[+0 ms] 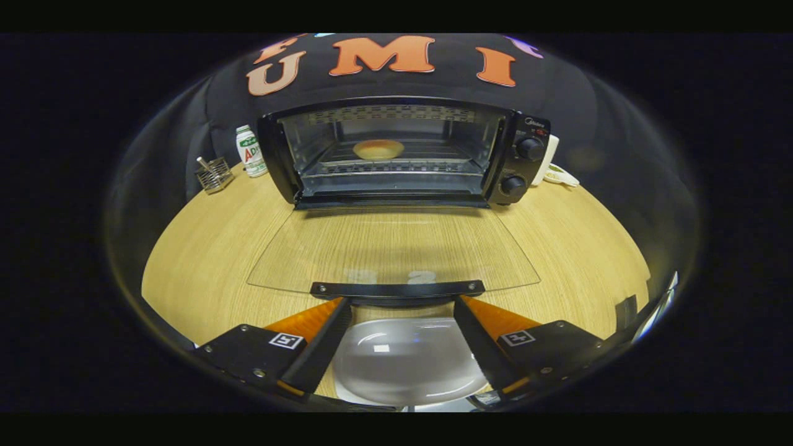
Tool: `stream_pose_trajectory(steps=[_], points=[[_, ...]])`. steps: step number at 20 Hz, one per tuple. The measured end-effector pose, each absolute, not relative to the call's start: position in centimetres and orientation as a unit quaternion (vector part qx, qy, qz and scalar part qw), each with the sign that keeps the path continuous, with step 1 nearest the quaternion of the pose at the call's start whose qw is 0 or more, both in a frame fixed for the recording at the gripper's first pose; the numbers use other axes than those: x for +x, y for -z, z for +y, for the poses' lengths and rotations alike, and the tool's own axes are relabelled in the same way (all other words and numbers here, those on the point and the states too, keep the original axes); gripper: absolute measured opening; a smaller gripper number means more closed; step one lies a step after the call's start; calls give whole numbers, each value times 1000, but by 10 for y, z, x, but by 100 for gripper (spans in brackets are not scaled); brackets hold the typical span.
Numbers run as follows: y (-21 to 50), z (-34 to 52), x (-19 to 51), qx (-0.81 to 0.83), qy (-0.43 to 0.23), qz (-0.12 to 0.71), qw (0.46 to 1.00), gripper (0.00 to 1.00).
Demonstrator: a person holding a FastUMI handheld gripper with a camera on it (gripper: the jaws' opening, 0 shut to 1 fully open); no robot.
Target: Open the toaster oven, put the food inside, and close the toaster oven door.
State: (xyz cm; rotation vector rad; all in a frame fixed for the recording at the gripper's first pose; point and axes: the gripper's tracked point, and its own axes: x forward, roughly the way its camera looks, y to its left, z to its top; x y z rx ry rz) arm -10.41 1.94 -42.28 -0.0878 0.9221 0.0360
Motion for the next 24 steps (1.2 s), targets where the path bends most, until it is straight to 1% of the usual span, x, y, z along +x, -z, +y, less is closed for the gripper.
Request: stream_pose_trajectory(steps=[16, 24], points=[[363, 26, -81, -34, -27, 403, 914, 99], [330, 31, -52, -31, -25, 375, 926, 99]])
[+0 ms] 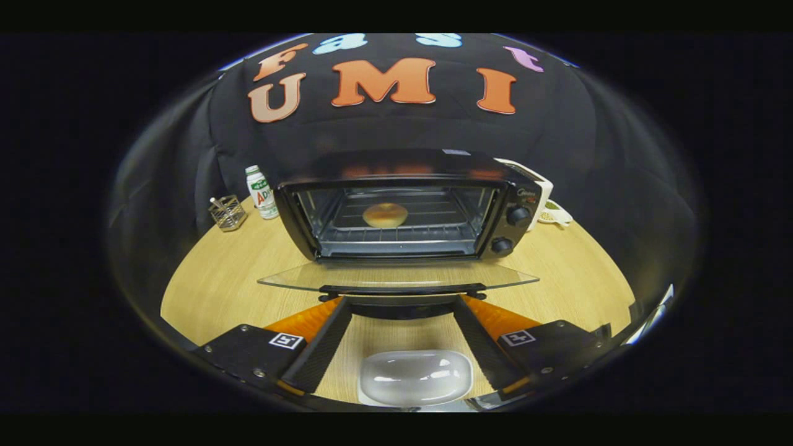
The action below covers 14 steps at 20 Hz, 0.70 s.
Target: Open the toaster oven, put the food inside, and close the toaster oven door.
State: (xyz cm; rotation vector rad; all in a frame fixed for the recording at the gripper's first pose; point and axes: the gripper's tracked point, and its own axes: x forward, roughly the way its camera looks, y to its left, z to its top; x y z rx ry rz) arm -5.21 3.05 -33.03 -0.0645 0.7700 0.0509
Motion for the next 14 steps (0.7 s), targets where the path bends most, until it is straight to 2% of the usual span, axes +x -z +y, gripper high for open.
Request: stream_pose_trajectory(steps=[14], points=[[297, 39, 30, -12, -3, 315, 949, 100]])
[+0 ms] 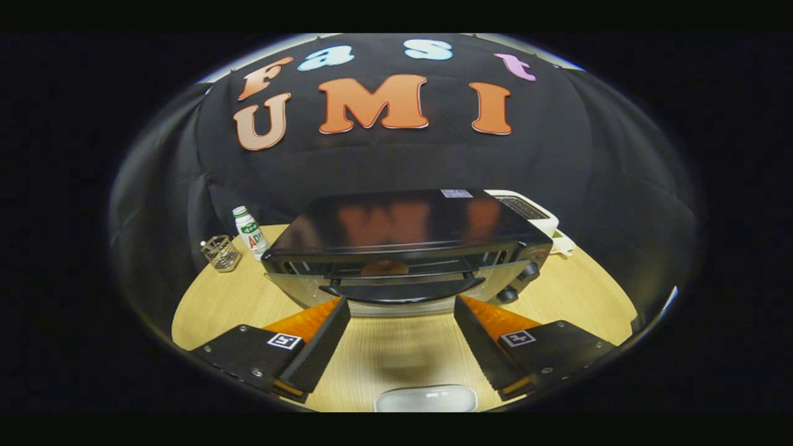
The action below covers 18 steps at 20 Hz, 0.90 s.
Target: Open the toaster oven, put the food inside, and close the toaster oven door.
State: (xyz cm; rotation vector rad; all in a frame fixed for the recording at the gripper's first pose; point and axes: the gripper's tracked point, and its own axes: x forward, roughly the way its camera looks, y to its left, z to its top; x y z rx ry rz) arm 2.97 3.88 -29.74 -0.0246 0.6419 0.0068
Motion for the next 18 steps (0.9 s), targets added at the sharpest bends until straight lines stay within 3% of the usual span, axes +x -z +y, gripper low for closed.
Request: stream_pose_trajectory(steps=[10, 18], points=[[269, 40, 47, 1, -19, 302, 953, 100], [175, 34, 44, -10, -16, 227, 974, 100]])
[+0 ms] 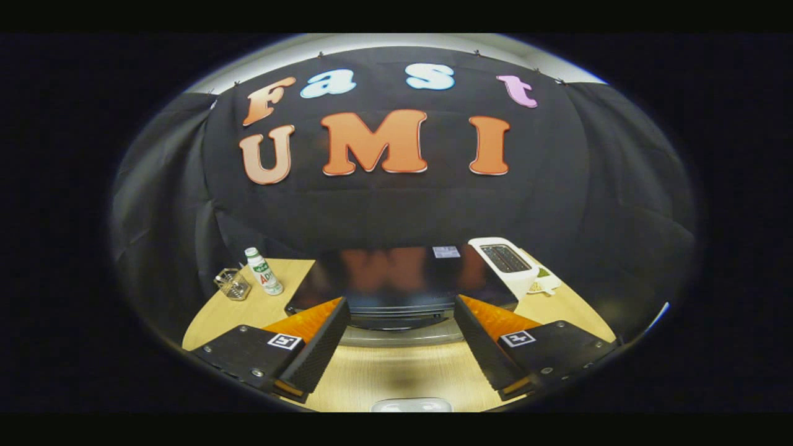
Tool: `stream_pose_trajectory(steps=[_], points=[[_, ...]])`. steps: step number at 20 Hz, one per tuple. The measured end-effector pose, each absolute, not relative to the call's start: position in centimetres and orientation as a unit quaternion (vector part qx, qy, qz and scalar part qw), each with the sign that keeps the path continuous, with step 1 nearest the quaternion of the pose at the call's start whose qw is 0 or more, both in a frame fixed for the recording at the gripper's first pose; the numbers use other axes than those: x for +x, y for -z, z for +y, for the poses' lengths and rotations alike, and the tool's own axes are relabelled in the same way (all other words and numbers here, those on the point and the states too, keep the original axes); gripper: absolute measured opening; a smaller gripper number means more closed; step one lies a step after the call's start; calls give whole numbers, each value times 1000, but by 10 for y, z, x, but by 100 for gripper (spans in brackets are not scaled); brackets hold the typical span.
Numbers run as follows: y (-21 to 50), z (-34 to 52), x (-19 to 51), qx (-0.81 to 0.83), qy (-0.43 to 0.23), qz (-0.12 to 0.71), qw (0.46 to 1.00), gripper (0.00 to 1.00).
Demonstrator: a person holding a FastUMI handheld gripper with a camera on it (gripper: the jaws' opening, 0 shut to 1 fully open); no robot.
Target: Open the toaster oven, put the food inside, and close the toaster oven door.
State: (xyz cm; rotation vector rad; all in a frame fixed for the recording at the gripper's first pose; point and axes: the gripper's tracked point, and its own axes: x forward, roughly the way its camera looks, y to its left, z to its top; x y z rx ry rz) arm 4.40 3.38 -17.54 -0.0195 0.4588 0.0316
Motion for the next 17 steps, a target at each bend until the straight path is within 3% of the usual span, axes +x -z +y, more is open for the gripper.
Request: stream_pose_trajectory(steps=[17], points=[[98, 33, 0, -22, -7, 165, 986, 100]])
